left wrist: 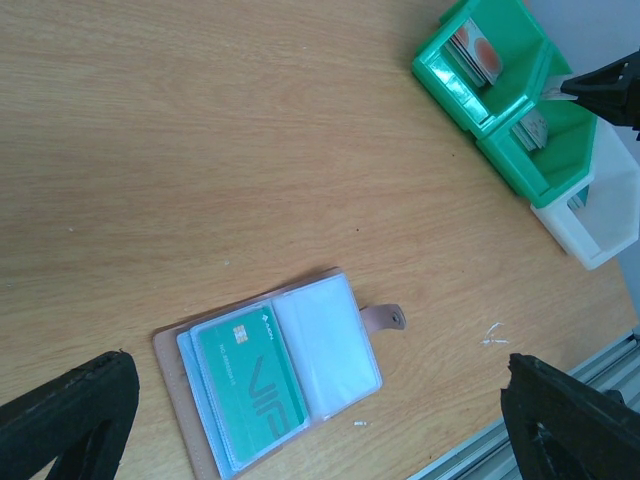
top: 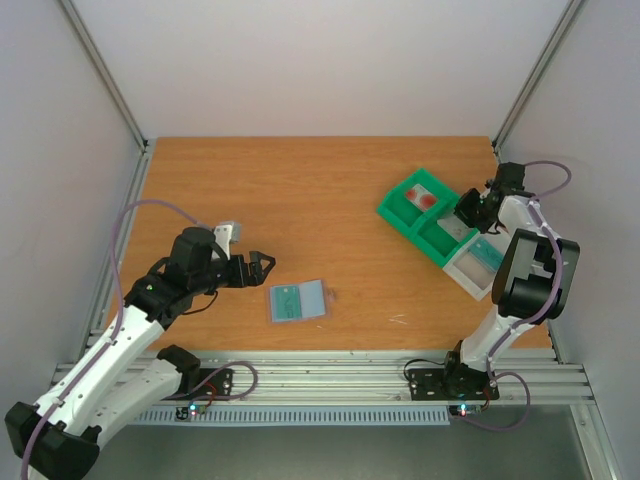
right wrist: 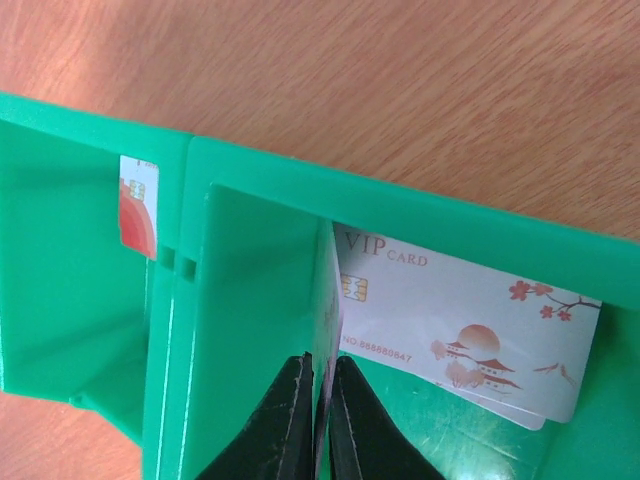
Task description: Take the credit cards out of the card holder
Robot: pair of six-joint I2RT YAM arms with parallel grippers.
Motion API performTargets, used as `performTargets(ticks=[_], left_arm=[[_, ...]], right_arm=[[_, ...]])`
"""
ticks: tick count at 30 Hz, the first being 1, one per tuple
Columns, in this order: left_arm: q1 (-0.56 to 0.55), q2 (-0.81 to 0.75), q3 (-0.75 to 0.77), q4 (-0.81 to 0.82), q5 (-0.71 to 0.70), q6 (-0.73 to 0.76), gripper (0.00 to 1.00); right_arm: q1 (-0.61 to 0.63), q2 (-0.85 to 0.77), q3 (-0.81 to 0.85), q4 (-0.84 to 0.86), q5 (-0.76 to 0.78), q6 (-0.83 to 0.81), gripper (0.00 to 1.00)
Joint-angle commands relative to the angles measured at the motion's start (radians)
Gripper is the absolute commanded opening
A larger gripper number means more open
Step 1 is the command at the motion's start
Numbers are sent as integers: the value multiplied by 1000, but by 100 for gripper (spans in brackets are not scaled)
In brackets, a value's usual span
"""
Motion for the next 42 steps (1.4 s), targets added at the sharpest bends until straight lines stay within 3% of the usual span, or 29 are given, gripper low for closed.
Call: performTargets(ticks=[1,11,29,42], left_arm=[[2,7,18,53,-15,1,99],[2,12,17,47,-24,-1,99],[2,95,4,28,-14,-25,99],[2,208,-24,30,6,-83,98]], right_arm=[[-6,20,35,-10,49,-37,7],[-9,30,68,-51,108,-39,13],[-7,-45,99,-164,217,-11,33],[59,-172,32,-174,91,60,34]])
